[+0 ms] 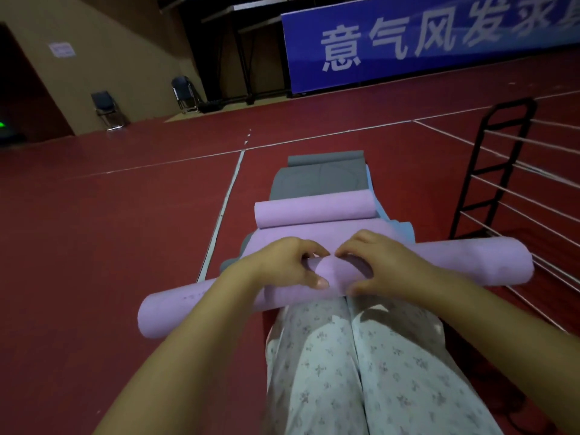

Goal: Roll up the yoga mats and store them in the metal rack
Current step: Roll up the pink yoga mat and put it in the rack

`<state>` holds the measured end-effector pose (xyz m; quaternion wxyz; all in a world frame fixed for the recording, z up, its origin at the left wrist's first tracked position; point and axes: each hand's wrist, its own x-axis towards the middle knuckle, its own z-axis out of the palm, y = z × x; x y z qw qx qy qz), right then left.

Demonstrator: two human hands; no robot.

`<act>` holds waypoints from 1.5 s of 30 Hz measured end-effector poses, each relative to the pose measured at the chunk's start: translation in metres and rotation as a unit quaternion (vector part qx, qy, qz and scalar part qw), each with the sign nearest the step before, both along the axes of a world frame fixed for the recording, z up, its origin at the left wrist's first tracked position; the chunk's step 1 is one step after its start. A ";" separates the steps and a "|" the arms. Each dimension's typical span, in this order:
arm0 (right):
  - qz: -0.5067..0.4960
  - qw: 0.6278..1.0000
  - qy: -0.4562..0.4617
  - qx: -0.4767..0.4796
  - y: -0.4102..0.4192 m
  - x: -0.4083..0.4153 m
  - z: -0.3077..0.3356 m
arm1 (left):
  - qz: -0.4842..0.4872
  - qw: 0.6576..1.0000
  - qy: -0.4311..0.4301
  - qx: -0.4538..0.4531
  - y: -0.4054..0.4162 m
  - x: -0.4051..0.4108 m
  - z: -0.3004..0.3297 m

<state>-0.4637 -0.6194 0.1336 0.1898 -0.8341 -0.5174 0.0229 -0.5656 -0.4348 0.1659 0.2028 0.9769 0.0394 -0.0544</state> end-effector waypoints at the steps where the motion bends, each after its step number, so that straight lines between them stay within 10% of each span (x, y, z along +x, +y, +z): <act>1: -0.001 1.000 -0.011 -0.005 -0.002 -0.002 -0.004 | -0.004 1.000 0.008 -0.007 0.001 0.003 0.002; 7: -0.014 0.998 -0.059 -0.002 0.000 -0.004 -0.008 | -0.008 0.999 0.033 -0.027 0.008 0.008 0.008; 19: 0.023 1.000 -0.002 -0.013 0.014 0.024 0.004 | -0.017 0.955 -0.162 0.246 -0.008 -0.014 -0.043; 27: 0.038 0.993 0.086 -0.078 0.023 0.037 0.017 | -0.020 0.980 -0.125 0.156 0.004 0.005 -0.020; 34: -0.018 0.977 -0.153 -0.148 0.010 0.024 -0.001 | -0.010 0.988 -0.117 0.099 0.011 0.009 -0.021; 45: -0.045 0.977 -0.190 -0.082 0.005 0.013 -0.010 | -0.026 0.968 -0.114 0.221 -0.001 -0.002 -0.032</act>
